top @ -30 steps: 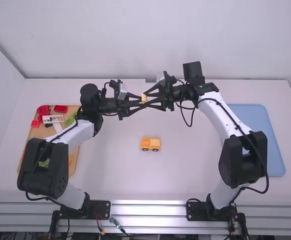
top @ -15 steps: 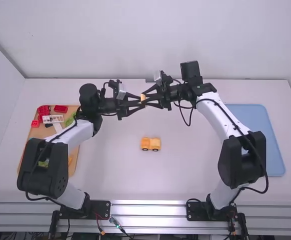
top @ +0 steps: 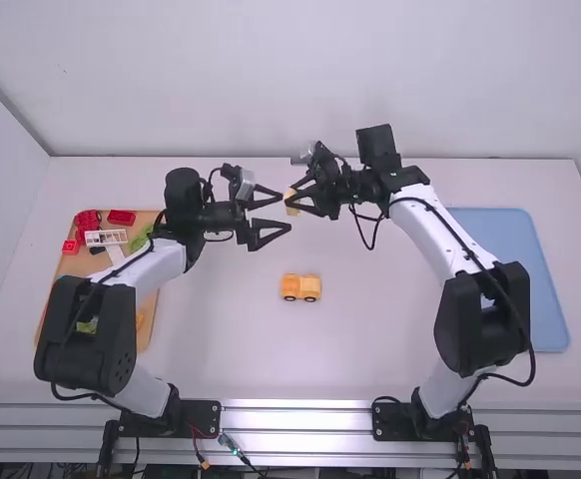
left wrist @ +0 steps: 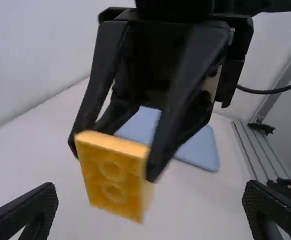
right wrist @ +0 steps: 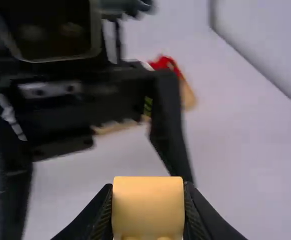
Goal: Assemble lego blocks to make yellow taxi
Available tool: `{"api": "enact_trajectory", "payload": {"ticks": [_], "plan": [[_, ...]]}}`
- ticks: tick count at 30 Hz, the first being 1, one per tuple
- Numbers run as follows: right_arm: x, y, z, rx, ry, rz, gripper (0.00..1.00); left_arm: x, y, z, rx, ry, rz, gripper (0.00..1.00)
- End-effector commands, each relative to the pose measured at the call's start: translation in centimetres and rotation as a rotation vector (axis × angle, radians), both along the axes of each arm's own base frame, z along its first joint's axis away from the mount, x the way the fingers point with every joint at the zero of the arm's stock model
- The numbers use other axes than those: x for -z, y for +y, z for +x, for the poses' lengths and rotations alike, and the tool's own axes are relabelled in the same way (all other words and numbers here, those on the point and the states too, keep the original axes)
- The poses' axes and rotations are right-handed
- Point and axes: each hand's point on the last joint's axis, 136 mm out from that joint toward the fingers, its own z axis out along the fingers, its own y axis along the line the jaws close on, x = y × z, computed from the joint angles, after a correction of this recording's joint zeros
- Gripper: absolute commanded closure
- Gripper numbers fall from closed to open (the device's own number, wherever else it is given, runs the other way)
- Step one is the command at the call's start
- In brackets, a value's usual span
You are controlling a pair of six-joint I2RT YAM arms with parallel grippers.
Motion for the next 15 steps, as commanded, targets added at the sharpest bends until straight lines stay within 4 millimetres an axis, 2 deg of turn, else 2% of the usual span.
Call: {"api": "enact_trajectory", "payload": {"ticks": [1, 3, 6, 11, 15], "plan": [[3.3, -2.4, 3.1, 0.273, 0.039, -0.253, 0.85, 1.1, 1.4, 1.9, -0.094, -0.045, 0.070, 0.01], [5.1, -3.8, 2.9, 0.349, 0.081, -0.367, 0.86, 2.5, 2.2, 2.5, -0.151, -0.003, 0.115, 0.01], [8.1, -6.4, 1.1, 0.487, 0.194, -0.578, 0.88, 4.2, 3.6, 3.4, -0.238, 0.060, 0.170, 0.01], [11.1, -8.4, -1.9, 0.630, 0.344, -0.734, 0.91, 4.7, 4.6, 4.0, -0.287, 0.081, 0.188, 0.01], [13.8, -9.1, -3.8, 0.676, 0.440, -0.766, 0.91, 4.7, 5.0, 4.2, -0.297, 0.082, 0.189, 0.01]]}}
